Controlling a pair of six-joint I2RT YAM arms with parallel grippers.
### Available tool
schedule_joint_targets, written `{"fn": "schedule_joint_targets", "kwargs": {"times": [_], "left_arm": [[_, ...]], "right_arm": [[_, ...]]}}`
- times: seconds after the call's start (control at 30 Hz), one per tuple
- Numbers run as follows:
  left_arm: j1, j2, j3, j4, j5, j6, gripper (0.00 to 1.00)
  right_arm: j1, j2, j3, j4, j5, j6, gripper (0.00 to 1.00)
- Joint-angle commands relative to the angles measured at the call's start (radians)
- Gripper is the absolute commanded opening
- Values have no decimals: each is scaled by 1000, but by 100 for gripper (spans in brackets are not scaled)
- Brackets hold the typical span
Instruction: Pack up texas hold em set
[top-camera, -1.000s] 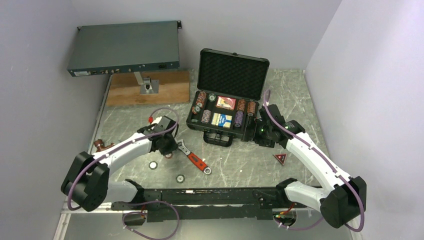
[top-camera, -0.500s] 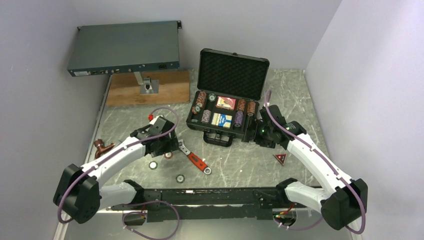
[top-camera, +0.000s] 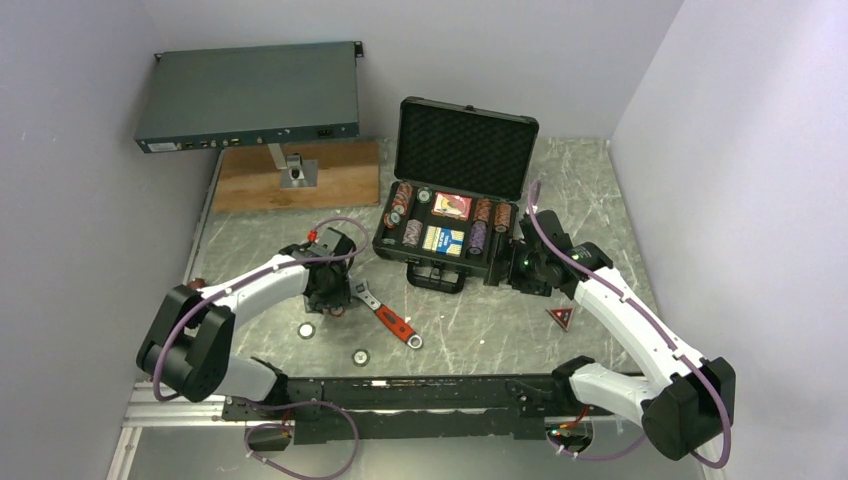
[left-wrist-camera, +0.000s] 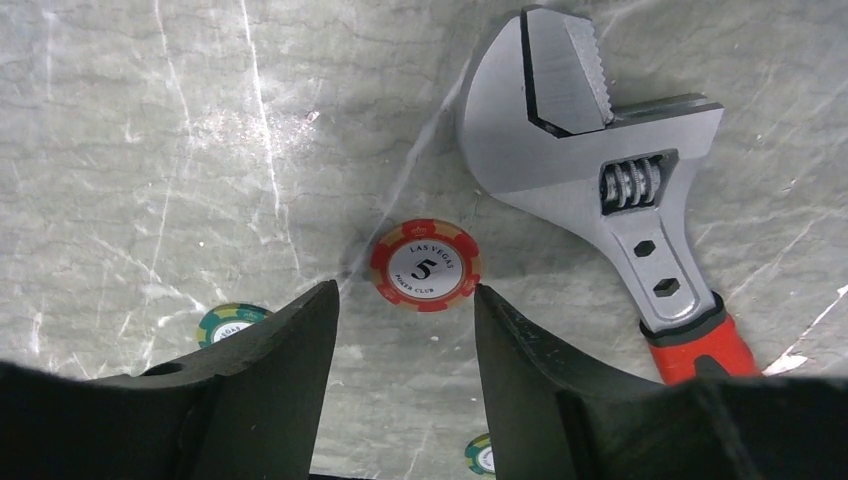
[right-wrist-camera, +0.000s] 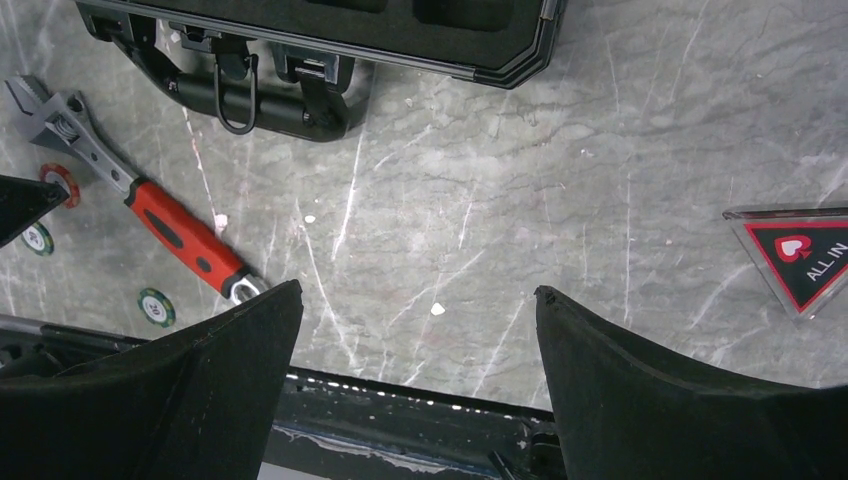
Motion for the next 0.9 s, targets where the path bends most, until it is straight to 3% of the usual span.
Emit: {"fn": "schedule_joint_targets", "kwargs": {"times": [0.0, 0.33, 0.87], "left_arm": [[4, 30, 32, 32, 12, 60, 58], [2, 47, 6, 85, 28, 79, 62], [-39, 24, 59, 23, -39, 88, 68]], "right_arm": [[-3, -11, 1, 1, 21, -18, 89], [-3, 3, 4, 4, 21, -24, 89], [-3, 23, 1, 12, 20, -31, 89]]}}
